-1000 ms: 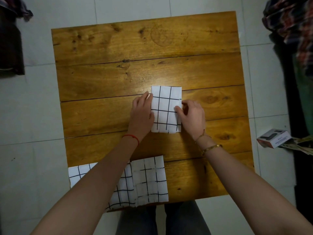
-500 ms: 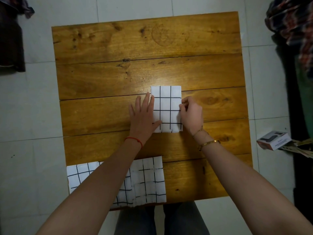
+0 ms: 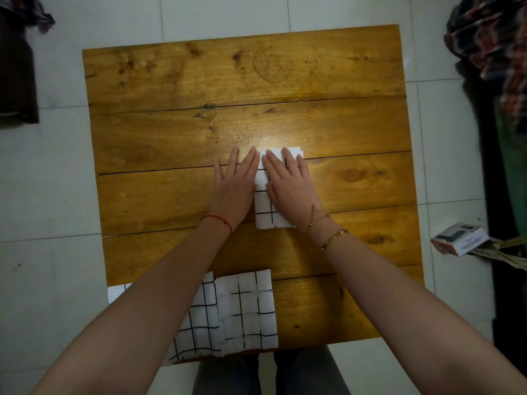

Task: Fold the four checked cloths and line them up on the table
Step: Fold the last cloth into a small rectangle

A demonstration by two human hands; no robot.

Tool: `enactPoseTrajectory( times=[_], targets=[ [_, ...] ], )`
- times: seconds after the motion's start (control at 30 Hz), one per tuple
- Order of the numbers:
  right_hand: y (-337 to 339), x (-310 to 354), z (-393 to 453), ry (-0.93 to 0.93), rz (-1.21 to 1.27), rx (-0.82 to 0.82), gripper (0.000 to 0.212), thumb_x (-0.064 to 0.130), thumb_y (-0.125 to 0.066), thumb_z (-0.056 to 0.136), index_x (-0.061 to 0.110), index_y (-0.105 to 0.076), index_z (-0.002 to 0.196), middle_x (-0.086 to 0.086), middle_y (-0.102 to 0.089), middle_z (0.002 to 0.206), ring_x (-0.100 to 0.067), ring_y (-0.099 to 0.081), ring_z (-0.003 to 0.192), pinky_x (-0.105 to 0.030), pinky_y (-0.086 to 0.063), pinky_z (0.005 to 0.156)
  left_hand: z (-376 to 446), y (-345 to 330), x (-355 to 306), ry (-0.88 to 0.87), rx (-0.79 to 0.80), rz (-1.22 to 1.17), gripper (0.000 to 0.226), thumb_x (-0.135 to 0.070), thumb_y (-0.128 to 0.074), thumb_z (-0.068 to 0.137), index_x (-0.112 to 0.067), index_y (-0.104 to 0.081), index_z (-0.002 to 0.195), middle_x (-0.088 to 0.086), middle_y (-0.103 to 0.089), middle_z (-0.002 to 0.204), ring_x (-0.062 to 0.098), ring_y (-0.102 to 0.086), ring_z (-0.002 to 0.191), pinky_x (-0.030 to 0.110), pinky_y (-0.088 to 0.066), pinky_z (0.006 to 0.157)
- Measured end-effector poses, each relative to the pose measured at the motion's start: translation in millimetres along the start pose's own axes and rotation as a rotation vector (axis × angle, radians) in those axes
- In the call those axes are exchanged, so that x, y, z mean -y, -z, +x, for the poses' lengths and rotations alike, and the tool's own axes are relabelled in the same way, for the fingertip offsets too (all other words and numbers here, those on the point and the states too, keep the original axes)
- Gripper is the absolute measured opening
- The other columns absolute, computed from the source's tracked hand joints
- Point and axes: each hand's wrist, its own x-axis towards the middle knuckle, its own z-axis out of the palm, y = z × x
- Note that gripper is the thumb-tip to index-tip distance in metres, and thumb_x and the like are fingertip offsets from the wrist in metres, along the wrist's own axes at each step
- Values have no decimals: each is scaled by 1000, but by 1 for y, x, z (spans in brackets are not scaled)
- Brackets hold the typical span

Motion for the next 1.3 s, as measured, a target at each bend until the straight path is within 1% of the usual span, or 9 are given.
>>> enactPoseTrajectory(
  times=[0.1, 0.23, 0.37, 0.53, 0.73, 0.87, 1.03, 1.13, 1.3],
  targets=[
    [-3, -2, 1, 0, -40, 66, 58, 35, -34, 100, 11, -23, 152, -3, -23, 160, -33, -17, 147, -55, -17, 118, 1, -2, -2, 8, 36, 12, 65, -27, -43, 100, -19, -9, 155, -4, -4, 163, 29, 0, 150, 63, -10, 116],
    [-4, -9, -4, -38, -10, 78, 58, 38, -32, 101, 12, -25, 152, -3, -25, 159, -31, -18, 147, -54, -16, 118, 0, -5, 0, 11, 48, 33, 68, -35, -40, 101, -20, -3, 155, -5, 4, 163, 28, 4, 150, 64, -6, 115],
    [-4, -31, -19, -163, 47, 36, 57, 40, -26, 102, 14, -23, 153, -1, -25, 159, -28, -14, 148, -53, -10, 120, 0, -4, 2, -15, 58, 17, 70, -37, -41, 100, -20, -1, 155, -6, 6, 163, 28, 6, 150, 65, -5, 115],
    [4, -36, -23, -207, 88, -40, 55, 37, -30, 101, 10, -32, 149, -5, -32, 156, -28, -17, 148, -50, -8, 121, 3, -2, 3, -48, 54, 42, 70, -39, -41, 100, -19, -2, 155, -4, 6, 163, 29, 4, 150, 65, -7, 115],
    [9, -24, -10, 22, 49, 11, 54, 35, -28, 103, 12, -27, 151, -3, -25, 159, -27, -17, 148, -50, -13, 121, -3, -5, 1, -78, -27, 61, 66, -27, -48, 98, -14, -15, 154, 1, -9, 163, 27, -8, 150, 60, -10, 117],
    [5, -21, -8, 6, 52, 93, 55, 34, -24, 102, 14, -23, 153, -1, -22, 160, -28, -16, 148, -50, -11, 121, -15, -13, 1, -123, -49, 77, 63, -22, -52, 97, -12, -23, 152, 5, -20, 160, 28, -16, 148, 60, -17, 116],
    [5, -20, -9, -7, 73, 125, 56, 33, -24, 103, 15, -15, 155, 1, -14, 162, -27, -12, 149, -49, -7, 121, -50, -22, 10, -281, 14, 195, 72, -19, -46, 97, -12, -5, 155, 7, -2, 163, 30, -2, 150, 61, -14, 114],
    [4, -18, -9, -22, 61, 145, 57, 33, -23, 103, 16, -10, 155, 2, -8, 163, -26, -8, 150, -50, -4, 121, -79, -26, 17, -380, 80, 221, 82, -19, -53, 93, -12, 2, 154, 8, 10, 162, 33, 9, 148, 63, -11, 113],
    [1, -16, -9, -34, 56, 150, 57, 32, -22, 103, 17, -6, 156, 3, -3, 163, -26, -4, 150, -50, -1, 121, -116, -32, 22, -481, 113, 198, 87, -9, -58, 86, -14, -5, 155, 6, 0, 163, 33, 6, 149, 64, -11, 114]
  ],
)
